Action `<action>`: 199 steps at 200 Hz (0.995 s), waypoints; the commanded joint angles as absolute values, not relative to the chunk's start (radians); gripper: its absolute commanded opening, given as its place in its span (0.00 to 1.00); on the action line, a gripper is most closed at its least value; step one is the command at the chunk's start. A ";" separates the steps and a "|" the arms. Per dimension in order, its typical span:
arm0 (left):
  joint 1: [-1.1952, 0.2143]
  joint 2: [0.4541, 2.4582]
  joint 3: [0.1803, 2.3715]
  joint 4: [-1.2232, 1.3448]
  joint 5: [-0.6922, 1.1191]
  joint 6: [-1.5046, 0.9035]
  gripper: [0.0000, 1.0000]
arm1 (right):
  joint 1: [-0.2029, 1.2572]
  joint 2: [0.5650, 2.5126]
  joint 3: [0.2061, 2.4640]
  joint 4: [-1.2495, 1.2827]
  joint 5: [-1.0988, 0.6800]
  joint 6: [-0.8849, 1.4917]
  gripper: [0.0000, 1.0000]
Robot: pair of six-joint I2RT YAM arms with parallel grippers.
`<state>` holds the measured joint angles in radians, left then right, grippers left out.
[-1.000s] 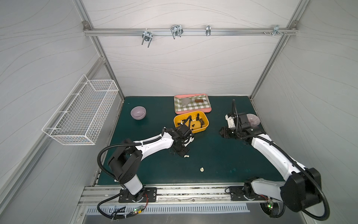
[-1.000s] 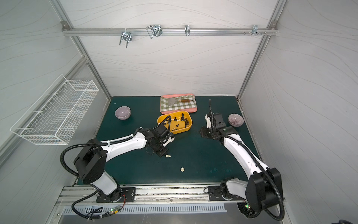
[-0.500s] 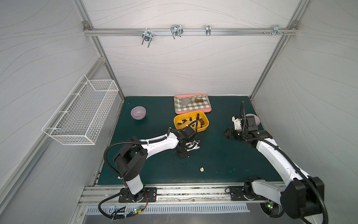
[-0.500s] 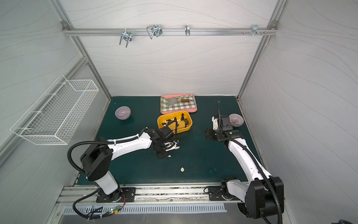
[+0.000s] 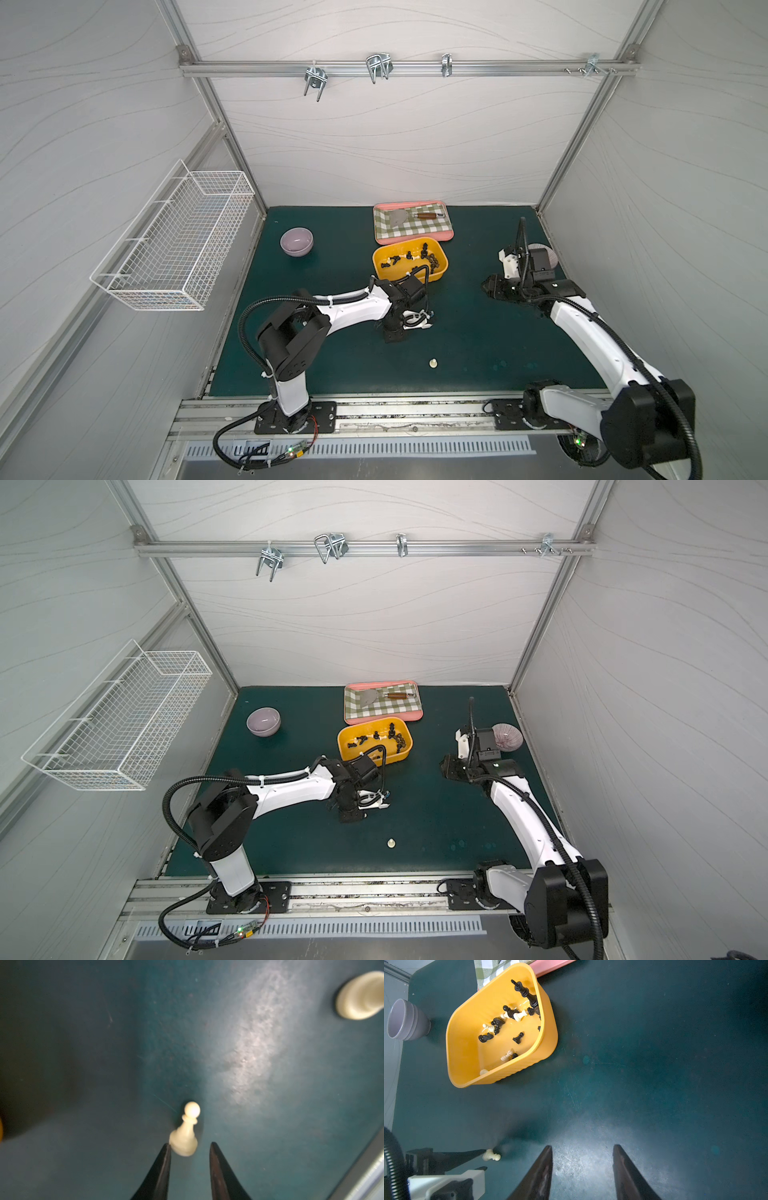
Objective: Put the chess pieces into the storage box
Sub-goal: Pick up the chess piece at the center of the board.
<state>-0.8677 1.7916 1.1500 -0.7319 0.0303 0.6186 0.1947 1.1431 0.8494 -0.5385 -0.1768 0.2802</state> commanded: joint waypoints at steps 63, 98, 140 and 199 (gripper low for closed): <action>-0.873 1.827 1.167 -0.677 -0.014 0.663 0.33 | 0.182 1.134 0.842 -0.531 -0.193 0.268 0.49; -0.878 1.847 1.173 -0.691 -0.010 0.668 0.32 | 0.181 1.132 0.841 -0.532 -0.194 0.268 0.49; -0.888 1.871 1.186 -0.708 -0.026 0.665 0.27 | 0.179 1.127 0.840 -0.534 -0.195 0.270 0.49; -0.893 1.863 1.201 -0.715 -0.041 0.629 0.18 | 0.176 1.120 0.838 -0.538 -0.198 0.269 0.49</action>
<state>-0.8864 1.8484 1.1706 -0.7071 -0.0322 0.6319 0.1841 1.1431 0.8494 -0.5388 -0.1844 0.2806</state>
